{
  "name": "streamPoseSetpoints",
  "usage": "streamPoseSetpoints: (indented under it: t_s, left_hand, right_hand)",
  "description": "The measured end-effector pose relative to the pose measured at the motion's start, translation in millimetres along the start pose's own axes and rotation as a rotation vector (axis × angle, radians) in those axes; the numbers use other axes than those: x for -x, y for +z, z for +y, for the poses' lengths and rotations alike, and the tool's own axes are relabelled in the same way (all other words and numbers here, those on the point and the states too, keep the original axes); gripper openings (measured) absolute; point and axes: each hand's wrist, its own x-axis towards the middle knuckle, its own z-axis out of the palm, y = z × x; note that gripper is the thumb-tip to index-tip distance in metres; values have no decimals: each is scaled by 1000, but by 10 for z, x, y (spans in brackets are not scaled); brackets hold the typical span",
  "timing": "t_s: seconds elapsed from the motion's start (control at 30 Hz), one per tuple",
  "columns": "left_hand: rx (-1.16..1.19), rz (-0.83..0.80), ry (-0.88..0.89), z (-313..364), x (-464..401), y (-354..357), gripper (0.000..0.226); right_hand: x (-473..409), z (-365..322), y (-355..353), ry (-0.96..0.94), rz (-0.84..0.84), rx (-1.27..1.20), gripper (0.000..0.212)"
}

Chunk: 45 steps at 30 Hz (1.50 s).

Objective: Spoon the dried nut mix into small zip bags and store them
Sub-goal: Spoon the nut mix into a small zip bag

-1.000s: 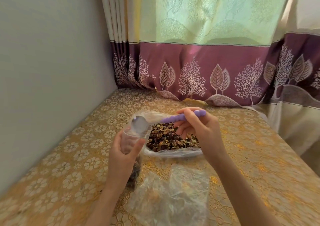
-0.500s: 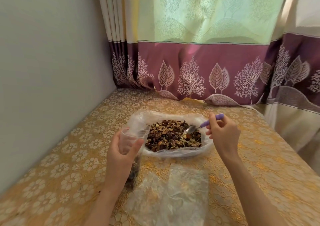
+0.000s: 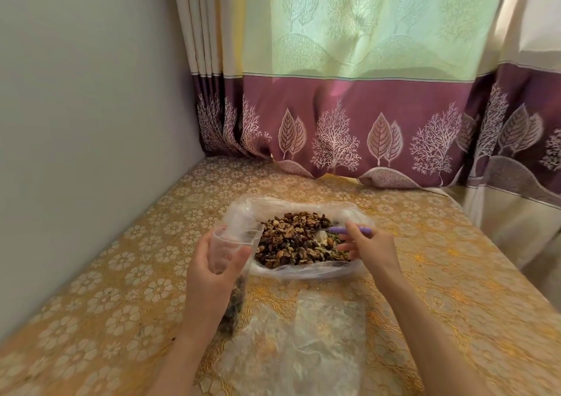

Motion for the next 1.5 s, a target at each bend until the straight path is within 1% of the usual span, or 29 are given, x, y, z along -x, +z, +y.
streamPoseSetpoints:
  t_s: [0.13, 0.2, 0.27, 0.33, 0.4, 0.43, 0.53, 0.6, 0.7, 0.8, 0.93, 1.23, 1.37, 1.5]
  left_hand:
    - [-1, 1, -4, 7, 2, -1, 81]
    - [-2, -1, -9, 7, 6, -2, 81]
    - [-6, 0, -12, 6, 4, -2, 81]
    - [-6, 2, -13, 16, 8, -1, 84]
    - [-5, 3, -10, 29, 17, -2, 87]
    - [-6, 4, -10, 29, 20, -3, 85]
    - [-13, 5, -13, 15, 14, 2, 71]
    - [-15, 1, -14, 11, 10, 3, 67]
    - [-1, -2, -14, 21, 13, 2, 65]
    - [-3, -2, -8, 26, 13, 3, 68]
    - [4, 5, -22, 33, 18, 1, 72]
    - [-30, 30, -37, 43, 24, -19, 74]
    - [-16, 9, -51, 21, 8, -24, 79]
    - [-23, 13, -28, 21, 14, -23, 69]
  right_hand:
    - [-14, -11, -39, 107, -7, -116, 27]
    - [-3, -26, -62, 132, 8, -181, 29]
    - [7, -54, -80, 143, 25, -249, 36]
    - [14, -91, -93, 141, 23, -277, 33]
    - [20, -127, -100, 134, -3, -280, 24]
    - [22, -143, -102, 128, -23, -283, 21]
    - [41, -215, -95, 91, -81, -320, 18]
    - [65, -300, -80, 67, -99, -361, 16]
    - [120, -461, -55, 19, -140, -422, 18]
    - [230, -622, -13, -45, -247, -454, 22]
    - [400, -740, 93, -84, -413, -421, 21]
    - [538, -787, 134, -209, -569, -150, 17]
    - [501, -778, 96, -228, -584, -175, 18]
    - [418, -767, 41, -222, -492, -302, 17]
